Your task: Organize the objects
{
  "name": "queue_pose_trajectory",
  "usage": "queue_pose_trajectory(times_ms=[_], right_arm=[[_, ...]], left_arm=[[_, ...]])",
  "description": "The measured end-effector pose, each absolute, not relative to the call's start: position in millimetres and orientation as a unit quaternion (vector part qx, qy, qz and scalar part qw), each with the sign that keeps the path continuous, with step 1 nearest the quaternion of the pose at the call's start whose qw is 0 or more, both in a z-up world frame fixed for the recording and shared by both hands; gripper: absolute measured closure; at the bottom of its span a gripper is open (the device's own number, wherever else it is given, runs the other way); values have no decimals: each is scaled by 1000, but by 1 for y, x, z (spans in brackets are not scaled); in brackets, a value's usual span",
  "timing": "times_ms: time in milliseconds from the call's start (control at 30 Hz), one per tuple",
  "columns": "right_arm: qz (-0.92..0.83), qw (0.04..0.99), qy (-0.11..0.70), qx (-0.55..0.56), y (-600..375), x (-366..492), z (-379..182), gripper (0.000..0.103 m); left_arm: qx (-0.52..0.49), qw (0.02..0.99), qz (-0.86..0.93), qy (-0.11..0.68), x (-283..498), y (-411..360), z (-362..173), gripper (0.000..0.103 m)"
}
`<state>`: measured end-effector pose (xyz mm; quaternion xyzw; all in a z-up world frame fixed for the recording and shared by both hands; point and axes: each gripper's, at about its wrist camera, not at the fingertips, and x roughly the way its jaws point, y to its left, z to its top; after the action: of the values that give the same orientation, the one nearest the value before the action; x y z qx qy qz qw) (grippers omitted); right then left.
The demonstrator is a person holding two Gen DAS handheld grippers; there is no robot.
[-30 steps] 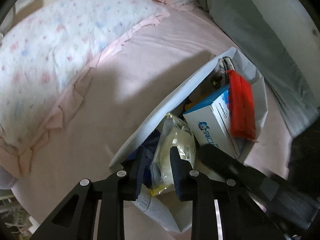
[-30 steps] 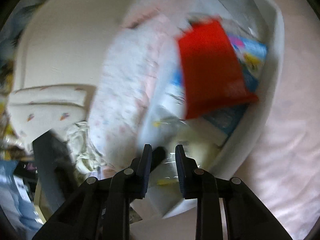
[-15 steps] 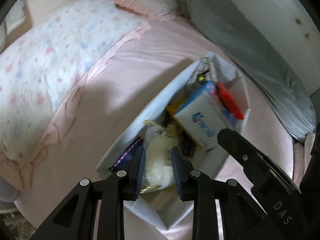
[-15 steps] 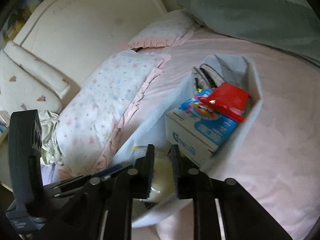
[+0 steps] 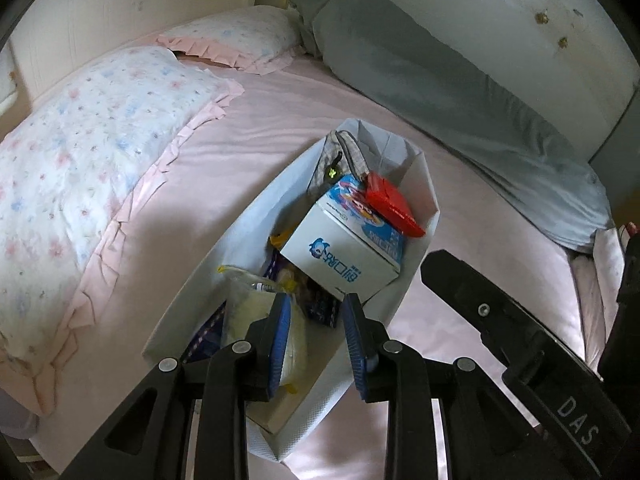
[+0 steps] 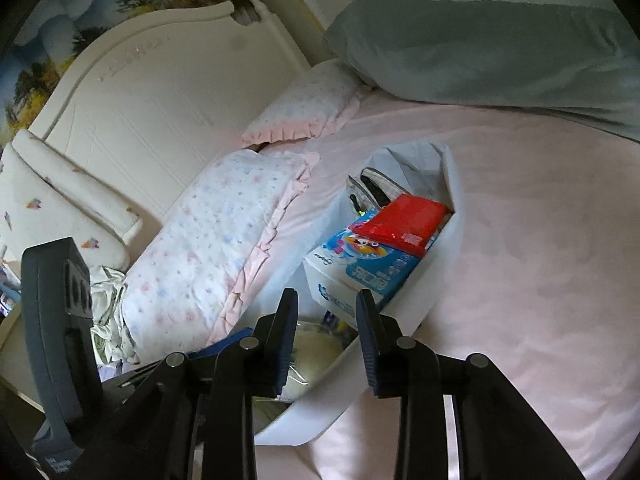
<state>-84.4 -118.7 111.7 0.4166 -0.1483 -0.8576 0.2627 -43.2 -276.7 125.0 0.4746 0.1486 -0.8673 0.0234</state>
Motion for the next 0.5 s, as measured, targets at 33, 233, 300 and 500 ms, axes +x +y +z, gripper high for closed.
queue_pose_trajectory(times_ms=[33,233,300,500], right_arm=[[-859,261,-146,415,-120,-84,112,72],[-869,247,-149,402,-125,-83,109,72],[-868,246,-149,404,-124,-83,109,72],[-869,238,-149,407,-122,-84,108,72]], left_arm=[[475,27,-867,147,-43,-276,125,77],[489,42,-860,140,-44,-272,120,77],[490,42,-860,135,-44,-271,119,77],[455,46,-883,104,-37,-263,131,77]])
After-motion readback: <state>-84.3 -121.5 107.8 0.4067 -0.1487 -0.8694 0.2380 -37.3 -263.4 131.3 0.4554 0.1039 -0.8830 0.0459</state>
